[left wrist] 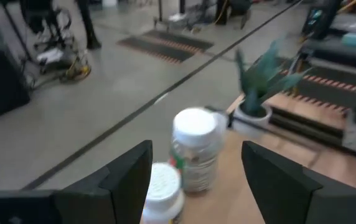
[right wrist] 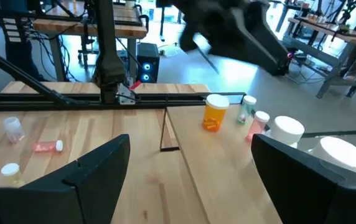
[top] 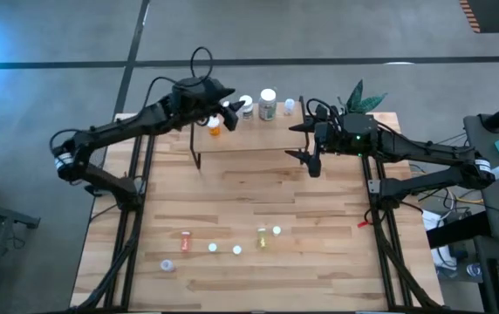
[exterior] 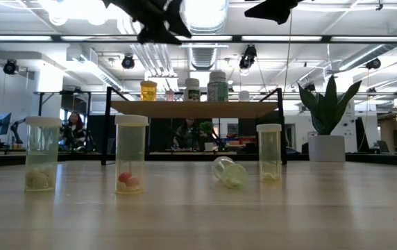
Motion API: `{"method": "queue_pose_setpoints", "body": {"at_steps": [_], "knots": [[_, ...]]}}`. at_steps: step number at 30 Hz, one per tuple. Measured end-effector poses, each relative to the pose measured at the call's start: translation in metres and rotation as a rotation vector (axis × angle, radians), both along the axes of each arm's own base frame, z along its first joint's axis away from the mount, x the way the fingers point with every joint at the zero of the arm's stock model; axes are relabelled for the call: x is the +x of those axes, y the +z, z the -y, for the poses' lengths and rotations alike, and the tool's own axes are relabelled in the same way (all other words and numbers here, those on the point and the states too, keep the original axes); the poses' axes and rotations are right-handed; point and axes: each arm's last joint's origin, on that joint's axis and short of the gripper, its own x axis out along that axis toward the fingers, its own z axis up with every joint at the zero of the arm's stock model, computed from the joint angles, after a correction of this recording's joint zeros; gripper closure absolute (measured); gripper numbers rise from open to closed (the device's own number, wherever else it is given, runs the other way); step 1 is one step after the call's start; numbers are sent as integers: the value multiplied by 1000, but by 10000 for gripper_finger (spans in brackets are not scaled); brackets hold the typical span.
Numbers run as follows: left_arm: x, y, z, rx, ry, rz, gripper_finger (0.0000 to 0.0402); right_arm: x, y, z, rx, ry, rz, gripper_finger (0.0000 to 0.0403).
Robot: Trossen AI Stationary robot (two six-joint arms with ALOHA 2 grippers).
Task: Pick and place medicine bottles onto shelf by color
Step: Put the right yellow medicine bottle on the shelf
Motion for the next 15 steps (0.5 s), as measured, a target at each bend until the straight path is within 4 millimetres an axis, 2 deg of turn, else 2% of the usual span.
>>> {"method": "queue_pose_setpoints", "body": {"at_steps": [4, 8, 11, 15], "knots": [[-13, 13, 22, 65, -65, 18, 171, 0, 0, 0, 5, -1, -4, 77], [-30, 18, 46, 103, -142, 71, 171, 1, -1, -4, 13, 15, -4, 77], [-45, 10, 66, 123, -234, 137, 171, 2, 0, -17, 21, 69, -2, 77], [-69, -12, 94, 130, -400, 303, 171, 5, -1, -40, 15, 170, -5, 77]]}}
